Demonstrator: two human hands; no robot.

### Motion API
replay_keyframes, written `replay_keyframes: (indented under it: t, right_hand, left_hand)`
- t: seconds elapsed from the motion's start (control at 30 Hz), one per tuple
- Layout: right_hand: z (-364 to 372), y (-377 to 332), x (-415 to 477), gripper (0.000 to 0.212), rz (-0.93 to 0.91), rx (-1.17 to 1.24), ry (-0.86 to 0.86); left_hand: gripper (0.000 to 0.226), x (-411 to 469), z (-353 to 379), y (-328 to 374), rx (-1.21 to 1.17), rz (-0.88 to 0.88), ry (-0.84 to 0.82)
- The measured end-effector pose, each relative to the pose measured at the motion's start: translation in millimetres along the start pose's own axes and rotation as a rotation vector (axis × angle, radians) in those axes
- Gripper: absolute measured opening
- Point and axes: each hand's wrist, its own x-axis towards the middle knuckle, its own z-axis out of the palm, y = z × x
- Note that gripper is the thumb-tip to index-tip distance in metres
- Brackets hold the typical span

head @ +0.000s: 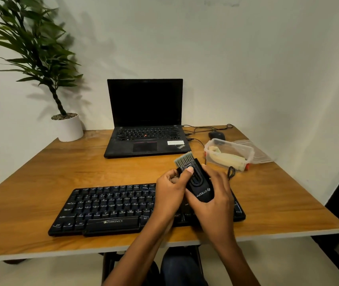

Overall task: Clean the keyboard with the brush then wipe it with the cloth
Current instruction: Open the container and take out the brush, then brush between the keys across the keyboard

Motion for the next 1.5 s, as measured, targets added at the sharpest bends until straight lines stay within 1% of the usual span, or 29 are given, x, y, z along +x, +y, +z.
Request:
replay_keyframes:
  t: [0.07, 0.1, 0.13, 0.2, 0.23, 0.27, 0.33, 0.37, 0.43, 0.53, 0.6, 0.67, 0.7, 0.73, 0.77, 0.8, 0.83, 0.87, 0.9, 0.93, 0.97, 1.03, 1.07, 1.1, 1.2, 1.27, 1.3, 1.43, 1.5]
  right_hand:
    - [-11.5, 0.8, 4.9, 0.059, 0.093, 0.101, -0.046]
    - [-17.4, 0.2, 6.1, 0.059, 0.197, 0.206, -0.057]
    - [-22.3, -1.2, 7.4, 0.057, 0.329, 0.363, -0.065]
    - [-26.3, -1.4, 9.4, 0.057, 0.612, 0.794, -0.064]
    - [-26.3, -0.5, 10.5, 0.06, 0.74, 1.007, -0.047]
    - [-25.5, 0.8, 11.9, 0.059, 0.846, 1.19, -0.025]
    - [-23.4, 1.3, 13.7, 0.041, 0.986, 1.412, 0.024]
    - [-22.2, -0.3, 14.0, 0.035, 1.017, 1.464, 0.054]
    - [-23.4, -1.1, 17.1, 0.033, 1.056, 1.502, 0.136]
    - [-39.3, 9.0, 31.7, 0.037, 1.043, 1.467, 0.244]
    - [-55.5, 20.9, 43.6, 0.032, 1.0, 1.432, 0.29]
    - [-74.7, 32.7, 56.0, 0.017, 0.958, 1.394, 0.32]
    - [-83.7, 38.7, 61.5, 0.02, 0.94, 1.397, 0.334]
    - [-91.1, 46.4, 65.4, 0.036, 0.91, 1.422, 0.344]
    - [-97.6, 56.5, 68.7, 0.059, 0.878, 1.458, 0.348]
    - [-104.0, 67.6, 70.8, 0.082, 0.858, 1.5, 0.376]
    - [-109.1, 79.1, 71.6, 0.099, 0.85, 1.545, 0.437]
    - [-113.2, 89.1, 71.7, 0.106, 0.846, 1.581, 0.505]
    - [-116.1, 96.1, 71.1, 0.105, 0.855, 1.589, 0.559]
    - [-117.5, 96.5, 70.7, 0.096, 0.869, 1.577, 0.597]
    - [-116.9, 96.4, 70.8, 0.082, 0.888, 1.546, 0.621]
    - [-108.9, 97.5, 73.6, 0.043, 0.921, 1.424, 0.602]
    - [-101.9, 98.3, 75.8, 0.03, 0.934, 1.336, 0.562]
    - [-93.4, 100.9, 79.2, 0.027, 0.933, 1.225, 0.503]
    - [-68.2, 108.5, 92.7, 0.045, 0.854, 0.768, 0.265]
    - [-54.3, 110.1, 104.2, 0.044, 0.764, 0.475, 0.069]
    - [-48.6, 110.8, 110.3, 0.04, 0.708, 0.377, -0.031]
    - [-26.4, 106.7, 128.2, 0.041, 0.489, 0.228, -0.474]
    - [-16.0, 105.7, 131.7, 0.043, 0.408, 0.159, -0.658]
  left_hand:
    - [0.016, 0.4, -1.0, 3.2, -0.12, -0.13, -0.012]
    - [0.019, 0.4, -1.5, 4.3, -0.205, -0.178, -0.037]
    - [0.022, -0.2, -0.8, 5.5, -0.286, -0.214, -0.067]
    - [0.029, -3.6, 4.8, 6.6, -0.388, -0.255, -0.134]
    - [0.034, -5.9, 9.5, 6.2, -0.407, -0.261, -0.161]
    - [0.037, -8.6, 15.1, 5.9, -0.401, -0.259, -0.173]
    - [0.036, -10.8, 26.4, 4.2, -0.289, -0.219, -0.164]
    - [0.036, -10.9, 31.2, 3.1, -0.206, -0.192, -0.163]
    - [0.038, -8.8, 39.4, 3.4, -0.068, -0.154, -0.181]
    - [0.035, 1.2, 41.9, 6.8, 0.152, -0.087, -0.285]
    - [0.032, 13.1, 31.8, 7.2, 0.366, -0.019, -0.35]
    - [0.026, 26.2, 14.6, 3.7, 0.618, 0.051, -0.388]
    - [0.027, 32.1, 4.0, -0.7, 0.754, 0.084, -0.389]
    - [0.03, 37.1, -6.2, -5.4, 0.88, 0.11, -0.375]
    - [0.033, 40.7, -15.6, -10.0, 0.977, 0.133, -0.35]
    - [0.037, 42.4, -23.1, -13.5, 1.044, 0.149, -0.325]
    - [0.04, 43.3, -29.1, -16.9, 1.095, 0.158, -0.31]
    - [0.045, 43.8, -33.8, -19.9, 1.145, 0.159, -0.314]
    - [0.051, 44.2, -36.8, -22.5, 1.201, 0.158, -0.335]
    - [0.058, 44.9, -38.8, -25.2, 1.256, 0.157, -0.369]
    - [0.065, 46.1, -39.8, -27.3, 1.302, 0.162, -0.408]
    - [0.076, 49.5, -38.7, -28.9, 1.355, 0.163, -0.482]
    - [0.079, 51.7, -37.0, -29.0, 1.372, 0.16, -0.513]
    - [0.081, 54.1, -34.9, -29.0, 1.39, 0.158, -0.538]
    - [0.086, 62.1, -28.9, -27.4, 1.44, 0.15, -0.597]
    - [0.085, 66.7, -27.3, -27.1, 1.452, 0.14, -0.624]
    - [0.084, 68.3, -27.2, -27.3, 1.456, 0.141, -0.63]
    - [0.083, 71.1, -27.8, -28.1, 1.468, 0.155, -0.652]
    - [0.079, 72.7, -27.6, -27.0, 1.472, 0.16, -0.663]
